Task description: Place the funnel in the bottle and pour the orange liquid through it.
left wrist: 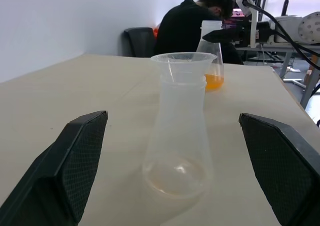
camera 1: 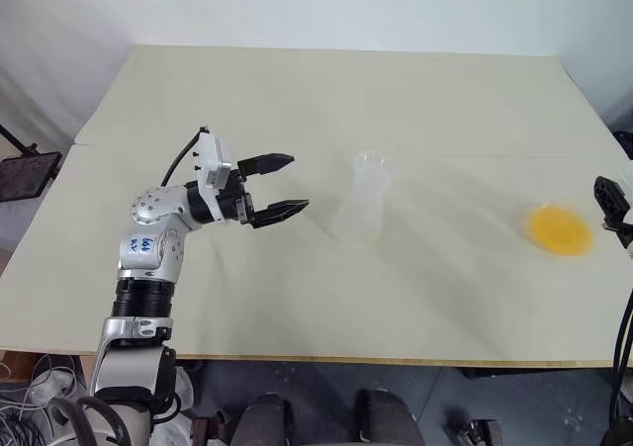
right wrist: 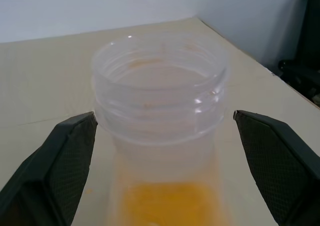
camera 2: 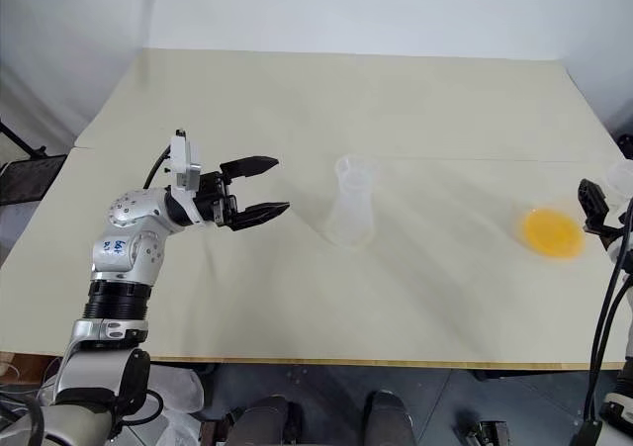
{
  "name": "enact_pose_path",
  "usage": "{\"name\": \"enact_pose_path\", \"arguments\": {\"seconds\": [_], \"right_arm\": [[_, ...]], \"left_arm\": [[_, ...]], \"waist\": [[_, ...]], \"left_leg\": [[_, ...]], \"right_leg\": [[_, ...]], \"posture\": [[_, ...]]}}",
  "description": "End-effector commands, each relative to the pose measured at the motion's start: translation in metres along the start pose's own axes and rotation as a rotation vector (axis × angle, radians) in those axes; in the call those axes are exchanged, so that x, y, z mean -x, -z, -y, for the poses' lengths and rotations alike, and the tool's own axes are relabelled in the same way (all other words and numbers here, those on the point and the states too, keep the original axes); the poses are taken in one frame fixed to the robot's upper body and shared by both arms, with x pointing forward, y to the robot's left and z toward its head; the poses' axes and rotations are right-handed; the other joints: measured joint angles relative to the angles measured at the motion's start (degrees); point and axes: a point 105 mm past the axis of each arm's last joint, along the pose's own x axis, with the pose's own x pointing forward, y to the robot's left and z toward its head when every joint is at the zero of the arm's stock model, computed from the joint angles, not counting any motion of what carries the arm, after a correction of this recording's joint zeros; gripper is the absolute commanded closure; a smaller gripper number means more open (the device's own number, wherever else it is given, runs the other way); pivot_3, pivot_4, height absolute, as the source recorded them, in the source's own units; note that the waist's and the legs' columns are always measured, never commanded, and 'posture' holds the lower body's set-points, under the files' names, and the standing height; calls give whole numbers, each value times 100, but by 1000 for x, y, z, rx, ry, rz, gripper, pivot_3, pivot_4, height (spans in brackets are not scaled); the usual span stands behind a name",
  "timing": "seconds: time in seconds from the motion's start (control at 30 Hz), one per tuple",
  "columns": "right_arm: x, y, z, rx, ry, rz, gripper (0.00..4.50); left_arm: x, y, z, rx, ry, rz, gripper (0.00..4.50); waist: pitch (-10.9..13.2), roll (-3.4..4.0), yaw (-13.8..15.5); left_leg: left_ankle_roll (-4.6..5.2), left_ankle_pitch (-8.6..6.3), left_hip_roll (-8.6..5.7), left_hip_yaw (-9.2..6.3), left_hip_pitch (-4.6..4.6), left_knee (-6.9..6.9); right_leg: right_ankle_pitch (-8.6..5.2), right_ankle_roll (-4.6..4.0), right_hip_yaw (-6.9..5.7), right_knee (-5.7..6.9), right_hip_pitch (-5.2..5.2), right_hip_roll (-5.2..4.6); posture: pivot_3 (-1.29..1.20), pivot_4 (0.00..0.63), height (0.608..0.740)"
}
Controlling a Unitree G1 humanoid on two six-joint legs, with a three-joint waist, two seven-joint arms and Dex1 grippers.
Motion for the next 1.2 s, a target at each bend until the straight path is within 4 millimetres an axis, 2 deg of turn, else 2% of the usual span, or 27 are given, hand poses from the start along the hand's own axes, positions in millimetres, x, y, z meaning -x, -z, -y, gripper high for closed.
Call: {"name": "enact_pose_path", "arguments": {"seconds": [0.03,0.2,0.47,0.57,0.7,0.73,0.87,1.03,1.13,1.2], "right_arm": [[-3,-15,1,50,-10,43,0],[-9,-19,6,55,4,63,0],[-17,-23,1,48,-23,93,0],[-20,-24,1,51,-27,100,563],[-22,-26,0,58,-36,115,1843],[-22,-26,0,59,-35,115,2033],[-21,-28,-3,72,-53,133,2031],[-21,-55,-36,124,-141,259,2031],[-28,-57,-58,234,-176,187,2031],[-31,-64,-81,338,-236,152,2031]], "left_arm": [[-2,-13,2,-52,16,27,31],[-2,-13,2,-53,14,28,31],[-1,-12,4,-52,7,28,31],[-1,-12,4,-52,3,27,0],[0,-11,5,-50,-2,27,0],[0,-10,5,-49,-3,27,0],[0,-8,7,-43,-1,25,0],[0,-8,6,-41,-1,22,0],[0,-8,5,-42,-1,21,0],[0,-7,5,-39,-2,22,0]], "waist": [[0,0,-4],[0,0,-9],[0,0,-9],[0,0,-10],[0,0,-11],[0,0,-10],[0,0,-7],[2,3,-14],[2,3,-29],[2,4,-29]], "left_leg": [[0,0,0,0,0,0],[0,0,1,1,0,0],[0,0,1,0,0,0],[0,0,2,0,0,0],[0,0,2,0,-1,-1],[0,0,2,0,0,0],[0,0,1,0,-1,-1],[0,0,2,1,-2,-1],[0,0,3,1,-1,-1],[0,0,4,0,-1,-1]], "right_leg": [[0,0,0,0,0,0],[0,0,0,-1,0,0],[0,0,-1,-1,0,0],[0,0,-1,-1,0,0],[0,0,-1,-1,0,0],[0,0,-1,-1,0,0],[0,0,-1,-1,-1,0],[0,0,-1,-2,-2,0],[0,0,-1,-1,-3,0],[0,0,-1,-1,-3,1]], "posture": [[0,150,740],[0,150,740],[0,150,740],[0,150,740],[0,150,740],[0,150,740],[0,150,740],[0,150,740],[0,150,740],[0,150,740]]}}
